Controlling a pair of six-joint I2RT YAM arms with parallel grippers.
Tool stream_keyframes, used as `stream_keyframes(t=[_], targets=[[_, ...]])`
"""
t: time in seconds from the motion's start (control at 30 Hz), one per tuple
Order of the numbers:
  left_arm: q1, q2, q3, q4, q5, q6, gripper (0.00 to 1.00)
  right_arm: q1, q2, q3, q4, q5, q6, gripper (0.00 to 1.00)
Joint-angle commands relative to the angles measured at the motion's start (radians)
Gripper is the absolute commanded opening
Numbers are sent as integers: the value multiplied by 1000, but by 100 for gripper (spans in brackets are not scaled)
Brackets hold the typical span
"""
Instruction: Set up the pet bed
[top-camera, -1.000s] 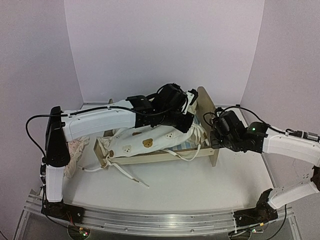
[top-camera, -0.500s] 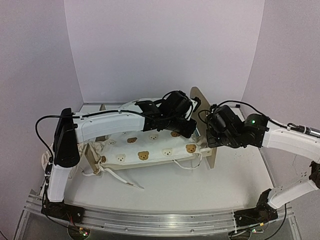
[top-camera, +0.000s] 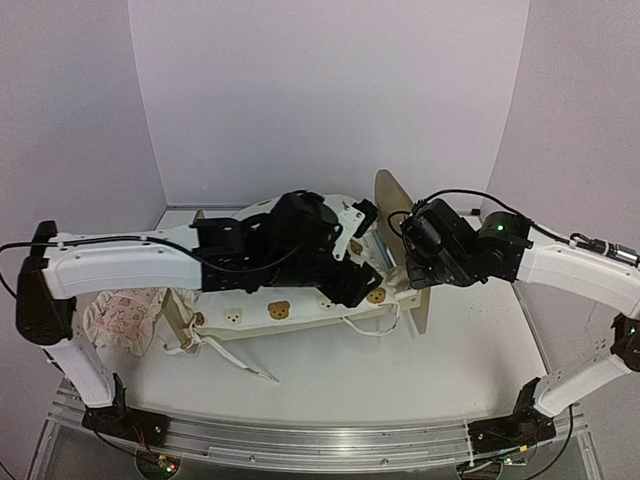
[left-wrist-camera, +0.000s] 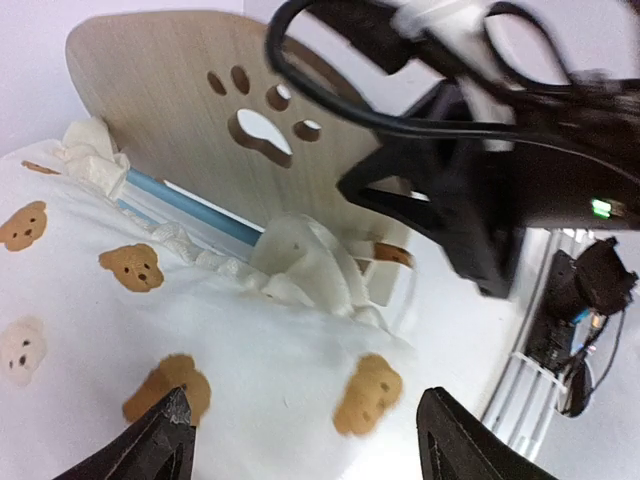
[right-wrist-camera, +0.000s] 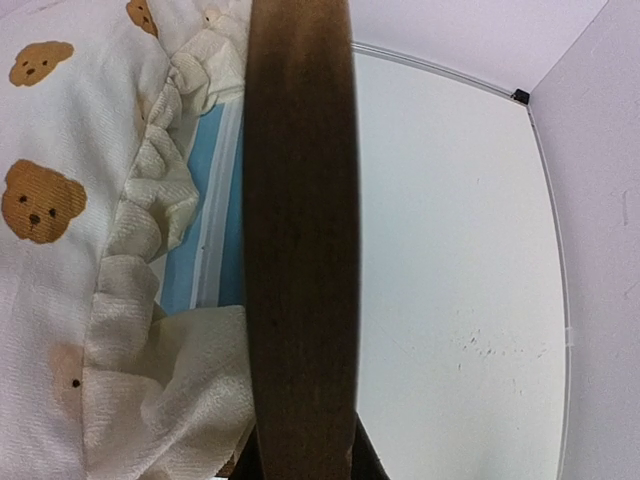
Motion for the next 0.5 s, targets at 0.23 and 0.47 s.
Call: stream_keyframes(t=[0.23, 0.47], targets=[[-48, -163, -378, 367, 368, 66, 69, 2, 41, 203, -3, 186, 48, 0], [-64, 48, -441, 655, 293, -34, 66, 5, 66, 272, -46, 173, 81, 0]])
